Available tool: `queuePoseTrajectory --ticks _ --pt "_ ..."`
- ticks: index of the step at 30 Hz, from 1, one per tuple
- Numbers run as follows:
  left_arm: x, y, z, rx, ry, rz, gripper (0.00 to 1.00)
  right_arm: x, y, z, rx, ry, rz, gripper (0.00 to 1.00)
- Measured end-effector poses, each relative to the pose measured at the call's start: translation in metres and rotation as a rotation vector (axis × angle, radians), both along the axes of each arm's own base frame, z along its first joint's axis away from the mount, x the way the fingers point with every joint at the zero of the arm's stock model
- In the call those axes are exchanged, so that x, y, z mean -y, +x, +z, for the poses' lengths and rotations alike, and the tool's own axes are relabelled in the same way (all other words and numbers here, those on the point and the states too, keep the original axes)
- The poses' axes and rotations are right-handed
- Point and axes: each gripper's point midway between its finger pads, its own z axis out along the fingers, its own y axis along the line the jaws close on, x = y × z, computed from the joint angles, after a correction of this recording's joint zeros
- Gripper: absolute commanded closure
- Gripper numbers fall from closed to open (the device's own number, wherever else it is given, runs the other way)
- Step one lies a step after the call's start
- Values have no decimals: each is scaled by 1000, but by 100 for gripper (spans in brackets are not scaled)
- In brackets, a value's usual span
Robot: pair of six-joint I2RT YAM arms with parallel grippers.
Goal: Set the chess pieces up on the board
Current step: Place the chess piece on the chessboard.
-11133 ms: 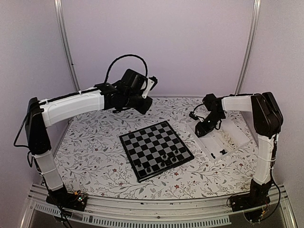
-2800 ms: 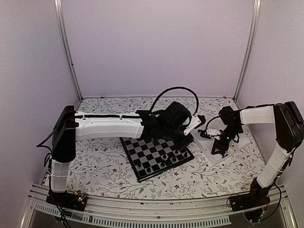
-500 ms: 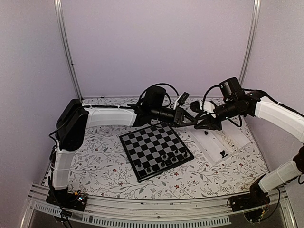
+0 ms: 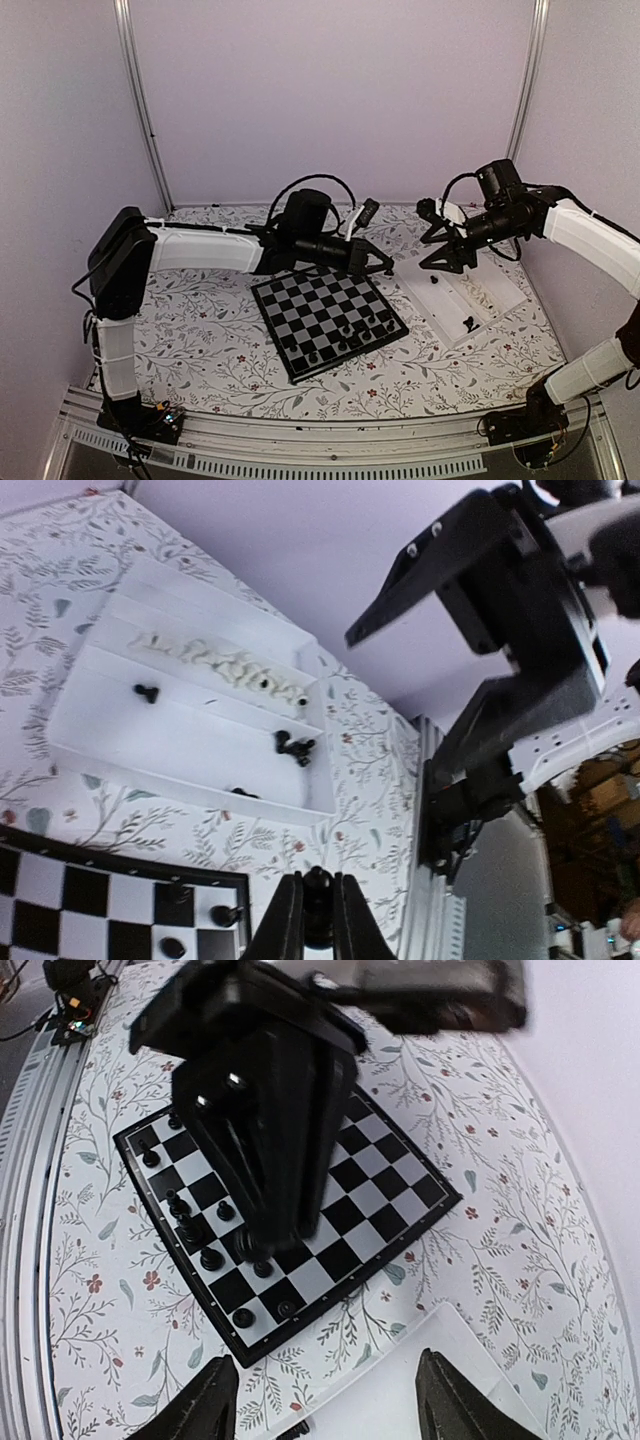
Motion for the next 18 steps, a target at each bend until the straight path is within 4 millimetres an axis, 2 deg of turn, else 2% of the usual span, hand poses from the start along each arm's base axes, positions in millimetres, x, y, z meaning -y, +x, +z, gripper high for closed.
queuePoseTrajectory --ticks 4,7,11,14,18 --pt "-36 12 2 203 88 158 100 23 15 7 1 41 -84 35" --pt "-65 21 -3 323 160 283 100 28 18 -3 -21 53 -125 35" --pt "-94 33 -33 397 264 403 100 29 17 -18 -62 58 -156 34" --pt "-113 38 -62 410 356 461 100 29 20 -20 -70 69 -176 34" --pt "-122 41 -80 423 405 500 100 28 23 -23 -72 79 -190 34"
